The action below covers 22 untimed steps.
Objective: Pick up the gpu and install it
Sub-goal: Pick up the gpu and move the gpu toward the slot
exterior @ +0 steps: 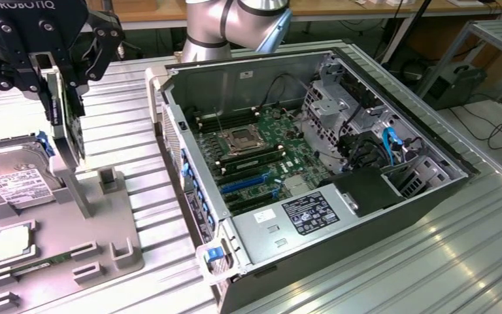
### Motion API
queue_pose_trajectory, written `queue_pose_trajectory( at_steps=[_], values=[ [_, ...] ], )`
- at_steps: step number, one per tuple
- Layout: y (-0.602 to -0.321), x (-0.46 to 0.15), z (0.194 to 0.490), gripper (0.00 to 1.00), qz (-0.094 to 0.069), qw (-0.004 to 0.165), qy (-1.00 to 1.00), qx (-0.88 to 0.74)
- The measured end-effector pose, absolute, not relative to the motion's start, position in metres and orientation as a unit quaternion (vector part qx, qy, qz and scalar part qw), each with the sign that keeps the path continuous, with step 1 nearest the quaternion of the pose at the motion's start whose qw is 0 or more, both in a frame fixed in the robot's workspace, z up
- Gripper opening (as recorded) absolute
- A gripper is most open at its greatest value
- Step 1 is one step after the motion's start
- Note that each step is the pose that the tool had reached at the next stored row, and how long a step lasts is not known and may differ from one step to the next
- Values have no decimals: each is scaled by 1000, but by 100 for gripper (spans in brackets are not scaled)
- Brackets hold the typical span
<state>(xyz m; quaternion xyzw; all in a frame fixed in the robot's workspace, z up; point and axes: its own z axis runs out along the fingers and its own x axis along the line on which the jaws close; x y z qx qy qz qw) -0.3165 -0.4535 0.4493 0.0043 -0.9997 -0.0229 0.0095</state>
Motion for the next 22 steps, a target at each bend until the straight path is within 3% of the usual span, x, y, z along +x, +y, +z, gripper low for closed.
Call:
queue_pose_trajectory(
  at_steps=[22],
  values=[
    [-453,-308,449,27,-23,9,-1000,4]
  ],
)
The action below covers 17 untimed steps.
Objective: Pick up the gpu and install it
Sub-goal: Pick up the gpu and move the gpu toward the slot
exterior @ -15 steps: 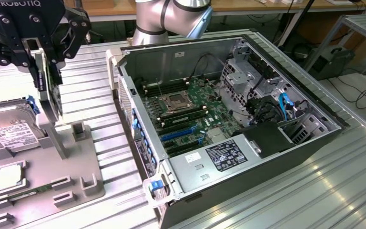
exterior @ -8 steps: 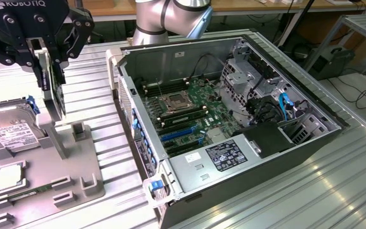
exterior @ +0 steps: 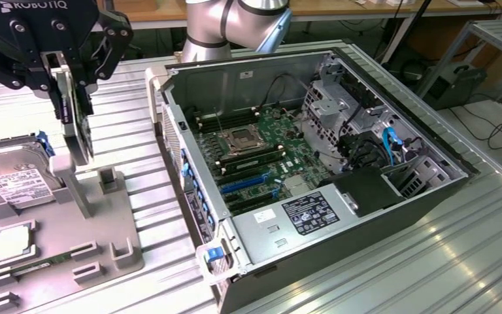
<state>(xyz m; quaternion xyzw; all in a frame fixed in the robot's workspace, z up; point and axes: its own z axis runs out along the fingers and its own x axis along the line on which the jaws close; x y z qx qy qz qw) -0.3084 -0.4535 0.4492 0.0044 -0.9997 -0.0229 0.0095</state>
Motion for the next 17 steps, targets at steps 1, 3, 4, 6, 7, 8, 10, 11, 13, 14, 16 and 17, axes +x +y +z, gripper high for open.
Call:
queue_pose_trajectory(
  at_steps=[1,3,4,6,7,8,10,11,13,14,16,17],
  values=[
    [-453,-308,449,27,-23,10,-1000,4],
    [-453,-308,449,27,-23,10,-1000,4],
    [-454,-307,449,27,-23,10,-1000,4],
    [-454,-306,449,27,-23,10,-1000,4],
    [-454,-306,449,27,-23,10,-1000,4],
    [-454,-306,449,27,-23,9,-1000,4],
    [-454,-305,449,27,-23,10,-1000,4],
    [-453,-305,449,27,-23,10,-1000,4],
    [-454,-304,449,27,-23,10,-1000,4],
    [-454,-304,449,27,-23,10,-1000,4],
    [-454,-303,449,27,-23,10,-1000,4],
    [-454,-303,449,27,-23,10,-1000,4]
  ],
)
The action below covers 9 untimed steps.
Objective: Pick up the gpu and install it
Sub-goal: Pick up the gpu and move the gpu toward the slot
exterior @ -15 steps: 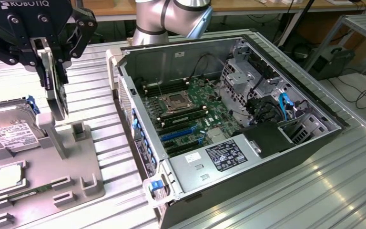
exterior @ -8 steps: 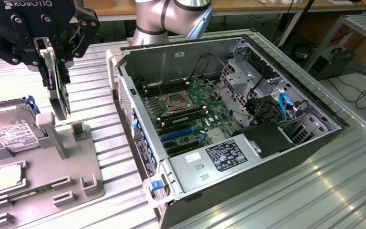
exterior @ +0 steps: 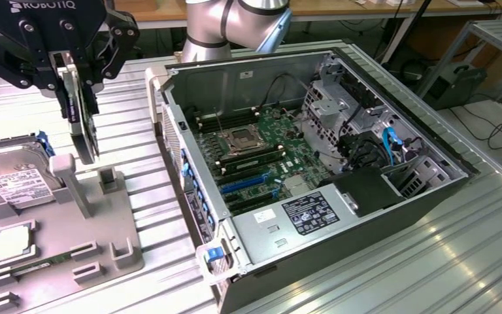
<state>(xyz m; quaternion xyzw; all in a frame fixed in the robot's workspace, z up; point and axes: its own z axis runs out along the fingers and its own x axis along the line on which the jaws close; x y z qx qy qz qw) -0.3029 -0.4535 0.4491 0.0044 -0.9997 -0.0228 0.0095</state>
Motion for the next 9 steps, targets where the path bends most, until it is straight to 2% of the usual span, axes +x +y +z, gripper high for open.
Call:
queue_pose_trajectory(
  at_steps=[9],
  values=[
    [-454,-300,449,27,-23,9,-1000,4]
  ],
)
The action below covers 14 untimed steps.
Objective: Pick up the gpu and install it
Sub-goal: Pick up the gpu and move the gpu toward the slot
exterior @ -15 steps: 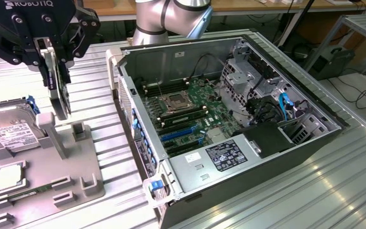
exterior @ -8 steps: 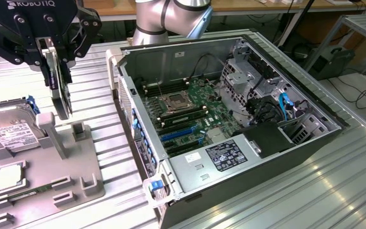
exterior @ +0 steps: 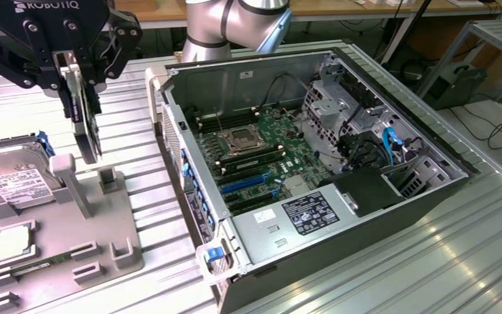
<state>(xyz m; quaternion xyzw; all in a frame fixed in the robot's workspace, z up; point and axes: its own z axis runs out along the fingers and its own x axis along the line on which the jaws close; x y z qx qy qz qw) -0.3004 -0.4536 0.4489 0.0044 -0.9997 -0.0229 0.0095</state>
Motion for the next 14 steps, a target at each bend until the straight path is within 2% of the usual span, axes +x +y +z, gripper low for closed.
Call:
queue_pose_trajectory(
  at_steps=[14],
  values=[
    [-454,-296,449,27,-23,10,-1000,4]
  ],
)
